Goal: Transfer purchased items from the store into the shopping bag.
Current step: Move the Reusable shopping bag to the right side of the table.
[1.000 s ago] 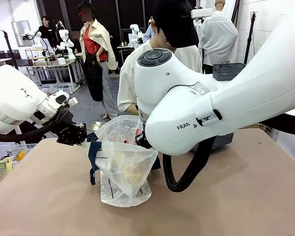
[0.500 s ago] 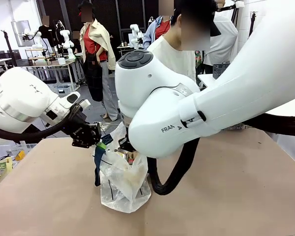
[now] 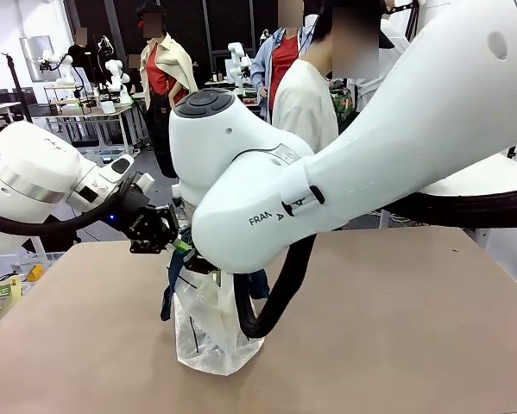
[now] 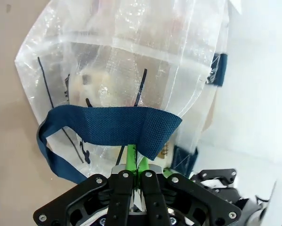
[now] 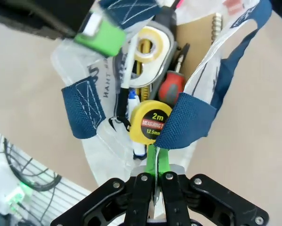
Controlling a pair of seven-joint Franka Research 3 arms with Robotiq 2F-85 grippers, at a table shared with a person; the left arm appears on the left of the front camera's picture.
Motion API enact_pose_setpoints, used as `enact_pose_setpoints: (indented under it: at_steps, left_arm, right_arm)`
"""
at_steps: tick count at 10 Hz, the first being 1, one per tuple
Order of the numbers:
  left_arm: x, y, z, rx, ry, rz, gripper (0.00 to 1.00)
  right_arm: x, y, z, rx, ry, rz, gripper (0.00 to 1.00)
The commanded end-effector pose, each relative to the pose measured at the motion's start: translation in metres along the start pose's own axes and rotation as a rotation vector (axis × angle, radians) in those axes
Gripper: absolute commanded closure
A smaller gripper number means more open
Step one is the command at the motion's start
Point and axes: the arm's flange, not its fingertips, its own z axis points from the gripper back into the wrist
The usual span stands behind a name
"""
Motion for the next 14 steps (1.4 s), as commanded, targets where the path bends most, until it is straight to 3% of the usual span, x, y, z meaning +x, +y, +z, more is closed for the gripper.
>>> enact_pose_setpoints:
  at_steps: [1,4,8,14]
  left_arm:
    - [0.007,-0.002,-0.004,-0.036,-0.028,0.054,1.00]
    - [0.015,0.004,-0.007,0.004,-0.057,0.057,1.00]
    - [0.019,0.005,-0.007,-0.022,0.002,0.036,1.00]
    - [0.023,0.003,-0.008,-0.061,0.122,0.008,1.00]
  right_arm:
    - [0.013,0.008,0.000,-0.012,0.014,0.079,1.00]
    - [0.009,-0.003,0.003,0.115,0.087,0.345,1.00]
    - [0.008,-0.010,0.003,0.278,0.135,0.656,1.00]
    - [0.022,0.025,-0.001,0.280,0.174,1.024,1.00]
